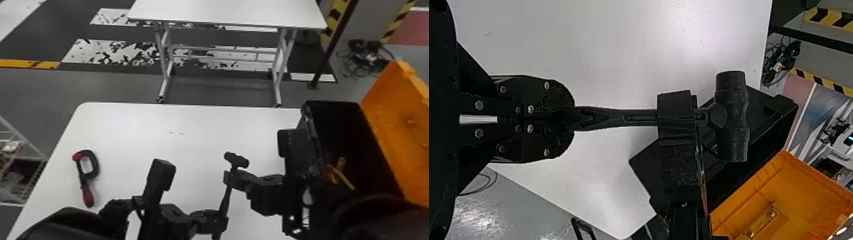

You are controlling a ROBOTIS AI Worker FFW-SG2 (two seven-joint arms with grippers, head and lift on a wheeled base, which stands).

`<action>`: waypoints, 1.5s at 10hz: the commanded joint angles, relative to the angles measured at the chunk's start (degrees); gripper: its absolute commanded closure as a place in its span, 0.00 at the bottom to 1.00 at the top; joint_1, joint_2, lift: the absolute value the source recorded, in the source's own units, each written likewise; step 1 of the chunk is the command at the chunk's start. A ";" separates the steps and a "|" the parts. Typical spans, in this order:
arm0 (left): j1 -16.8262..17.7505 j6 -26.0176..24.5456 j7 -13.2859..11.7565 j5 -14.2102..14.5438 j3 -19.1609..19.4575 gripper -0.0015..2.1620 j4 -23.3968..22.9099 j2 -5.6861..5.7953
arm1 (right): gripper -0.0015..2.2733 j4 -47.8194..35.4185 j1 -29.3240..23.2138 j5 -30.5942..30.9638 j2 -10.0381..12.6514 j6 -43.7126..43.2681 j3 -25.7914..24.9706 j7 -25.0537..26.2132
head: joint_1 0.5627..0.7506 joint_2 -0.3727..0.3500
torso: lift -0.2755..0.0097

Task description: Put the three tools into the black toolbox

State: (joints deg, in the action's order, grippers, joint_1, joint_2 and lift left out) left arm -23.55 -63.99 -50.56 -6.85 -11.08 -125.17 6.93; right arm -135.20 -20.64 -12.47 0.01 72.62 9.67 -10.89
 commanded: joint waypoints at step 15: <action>-4.66 -4.53 -0.25 1.49 11.87 0.01 2.65 0.45 | 0.99 -25.46 -8.19 5.79 -11.35 0.47 -12.84 14.94 | 0.70 0.26 | 0.79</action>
State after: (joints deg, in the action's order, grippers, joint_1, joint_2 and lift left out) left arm -27.80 -68.64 -50.77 -5.41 0.24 -122.74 7.33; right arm -159.41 -28.15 -6.63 -10.84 73.08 -1.97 3.93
